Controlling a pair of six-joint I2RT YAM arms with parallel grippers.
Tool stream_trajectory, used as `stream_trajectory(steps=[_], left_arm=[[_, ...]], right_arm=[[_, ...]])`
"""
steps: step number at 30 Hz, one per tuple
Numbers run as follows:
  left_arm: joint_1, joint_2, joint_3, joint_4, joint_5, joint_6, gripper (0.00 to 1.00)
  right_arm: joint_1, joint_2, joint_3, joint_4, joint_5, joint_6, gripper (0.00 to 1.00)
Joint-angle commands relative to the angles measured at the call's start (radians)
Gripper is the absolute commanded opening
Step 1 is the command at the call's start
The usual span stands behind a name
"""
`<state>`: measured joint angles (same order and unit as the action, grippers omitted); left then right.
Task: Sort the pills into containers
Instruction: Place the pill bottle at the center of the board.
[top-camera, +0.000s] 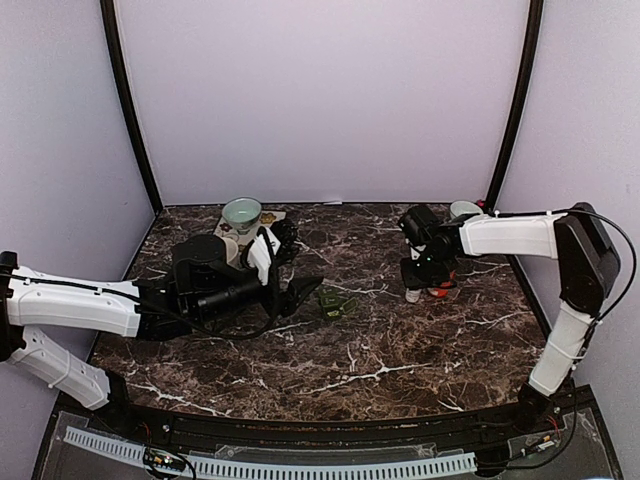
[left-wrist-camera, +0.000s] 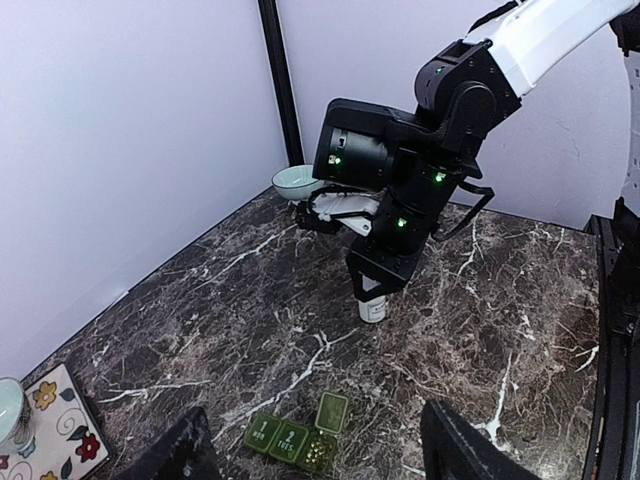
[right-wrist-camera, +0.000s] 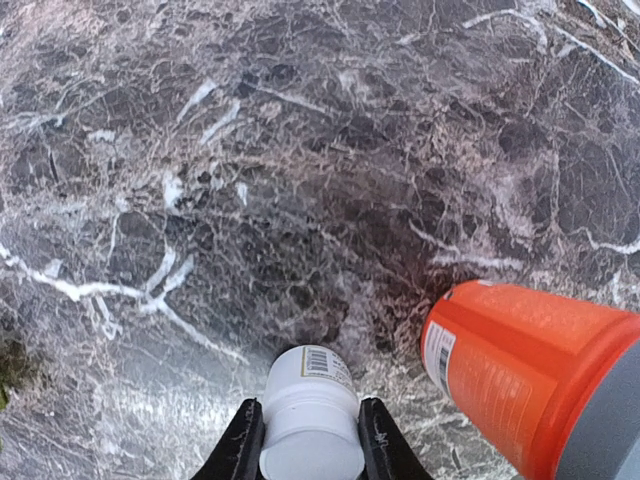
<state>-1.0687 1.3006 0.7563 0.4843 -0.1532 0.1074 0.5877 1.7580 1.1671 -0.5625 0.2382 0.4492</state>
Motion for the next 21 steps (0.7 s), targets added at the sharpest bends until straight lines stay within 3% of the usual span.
stream_trajectory(steps=[1, 12, 21], left_arm=[[0.009, 0.002, -0.008, 0.027, 0.010, -0.011, 0.72], [0.019, 0.008, -0.003, 0.030, 0.023, -0.017, 0.72], [0.023, 0.011, -0.002, 0.028, 0.032, -0.021, 0.72]], right_arm=[[-0.012, 0.029, 0.047, 0.007, -0.002, -0.013, 0.15], [-0.018, 0.045, 0.056, -0.003, -0.003, -0.017, 0.17], [-0.017, 0.038, 0.064, -0.012, 0.000, -0.020, 0.38]])
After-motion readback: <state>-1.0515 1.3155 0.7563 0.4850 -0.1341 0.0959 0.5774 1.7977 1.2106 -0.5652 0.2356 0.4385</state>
